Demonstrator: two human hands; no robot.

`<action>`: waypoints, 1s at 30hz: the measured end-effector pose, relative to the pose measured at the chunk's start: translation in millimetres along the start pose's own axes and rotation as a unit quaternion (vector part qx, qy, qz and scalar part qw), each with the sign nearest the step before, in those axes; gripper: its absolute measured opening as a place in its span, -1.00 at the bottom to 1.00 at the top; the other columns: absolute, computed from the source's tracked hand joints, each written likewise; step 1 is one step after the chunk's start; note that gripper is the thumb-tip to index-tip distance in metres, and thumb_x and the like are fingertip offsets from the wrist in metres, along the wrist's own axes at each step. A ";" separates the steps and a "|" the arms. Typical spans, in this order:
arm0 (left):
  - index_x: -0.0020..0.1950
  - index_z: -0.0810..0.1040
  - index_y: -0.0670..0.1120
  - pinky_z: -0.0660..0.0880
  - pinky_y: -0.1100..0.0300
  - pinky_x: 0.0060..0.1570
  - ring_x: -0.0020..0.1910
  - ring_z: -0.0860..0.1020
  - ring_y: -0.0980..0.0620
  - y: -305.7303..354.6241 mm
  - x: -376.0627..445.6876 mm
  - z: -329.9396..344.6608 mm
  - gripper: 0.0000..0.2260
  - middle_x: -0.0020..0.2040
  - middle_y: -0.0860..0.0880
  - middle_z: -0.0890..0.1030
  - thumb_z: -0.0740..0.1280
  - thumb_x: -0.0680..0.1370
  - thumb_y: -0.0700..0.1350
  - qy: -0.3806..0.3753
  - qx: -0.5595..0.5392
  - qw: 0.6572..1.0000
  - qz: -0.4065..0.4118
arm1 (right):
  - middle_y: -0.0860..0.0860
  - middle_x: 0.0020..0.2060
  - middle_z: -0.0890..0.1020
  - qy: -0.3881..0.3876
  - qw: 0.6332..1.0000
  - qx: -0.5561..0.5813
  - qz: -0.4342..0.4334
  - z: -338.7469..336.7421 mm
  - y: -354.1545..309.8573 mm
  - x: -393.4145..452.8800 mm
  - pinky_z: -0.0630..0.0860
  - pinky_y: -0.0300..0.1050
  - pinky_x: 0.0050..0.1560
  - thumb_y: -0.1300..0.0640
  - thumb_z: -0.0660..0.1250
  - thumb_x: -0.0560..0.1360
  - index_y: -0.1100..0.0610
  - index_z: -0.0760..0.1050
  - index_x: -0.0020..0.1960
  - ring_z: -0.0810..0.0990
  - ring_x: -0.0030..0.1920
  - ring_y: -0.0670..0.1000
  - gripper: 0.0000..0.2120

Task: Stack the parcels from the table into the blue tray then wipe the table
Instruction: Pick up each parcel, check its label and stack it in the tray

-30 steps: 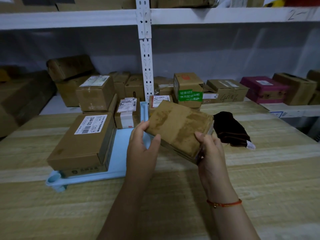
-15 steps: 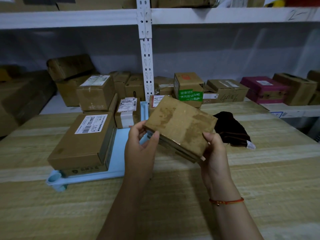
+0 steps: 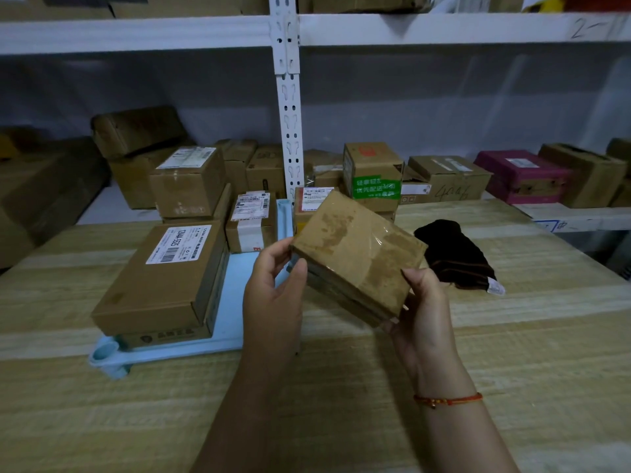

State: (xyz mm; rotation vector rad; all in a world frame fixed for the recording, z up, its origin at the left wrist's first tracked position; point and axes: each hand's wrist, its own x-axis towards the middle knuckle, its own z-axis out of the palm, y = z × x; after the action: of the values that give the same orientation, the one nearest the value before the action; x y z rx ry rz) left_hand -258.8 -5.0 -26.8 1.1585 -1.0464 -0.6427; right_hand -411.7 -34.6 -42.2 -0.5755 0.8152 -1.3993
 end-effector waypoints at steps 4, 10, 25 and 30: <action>0.14 0.50 0.19 0.48 0.14 0.24 0.19 0.53 0.22 -1.9 1.2 -1.2 -0.76 0.14 0.18 0.59 0.29 0.58 -0.14 0.008 -0.004 1.000 -0.002 | 0.00 -0.46 0.66 0.000 1.000 -0.006 0.031 0.4 0.5 -1.7 0.52 -0.16 -0.50 0.07 0.20 0.56 0.08 0.55 -0.10 0.61 -0.34 0.04 -0.82; 0.32 0.48 0.06 0.46 0.07 0.28 0.28 0.48 0.16 -8.4 2.9 -4.1 -0.68 0.24 0.12 0.56 0.27 0.59 -0.20 0.012 -0.004 1.000 -0.018 | 0.10 -0.42 0.66 -0.015 0.996 -0.008 0.091 5.1 0.7 -3.9 0.52 0.24 0.17 -0.08 0.22 0.53 0.10 0.54 -0.03 0.60 -0.27 0.11 -0.74; 0.41 0.38 0.06 0.50 0.12 0.19 0.13 0.58 0.14 -6.4 -2.4 1.6 -0.33 0.17 0.15 0.61 0.46 0.35 0.19 -0.139 -0.047 0.978 -0.147 | 0.23 -0.15 0.72 -0.038 0.977 0.046 0.203 11.0 2.5 -2.6 0.63 0.13 -0.09 -0.22 0.23 0.48 0.21 0.55 0.16 0.70 -0.15 0.18 -0.46; 0.40 0.38 0.09 0.47 -0.06 0.27 0.20 0.59 0.03 -15.1 1.7 0.7 -0.24 0.24 0.03 0.61 0.47 0.24 0.22 -0.158 -0.090 0.966 -0.181 | 0.24 -0.12 0.71 -0.048 0.975 0.023 0.214 8.1 4.8 -0.1 0.64 0.05 -0.16 -0.24 0.19 0.49 0.23 0.56 0.14 0.69 -0.18 0.17 -0.44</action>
State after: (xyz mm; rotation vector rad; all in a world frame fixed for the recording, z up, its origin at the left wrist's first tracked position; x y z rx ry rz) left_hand -257.3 -11.4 -40.5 1.1171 -1.0218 -1.2206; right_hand -402.4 -34.9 -40.9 -0.3974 0.7722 -0.9843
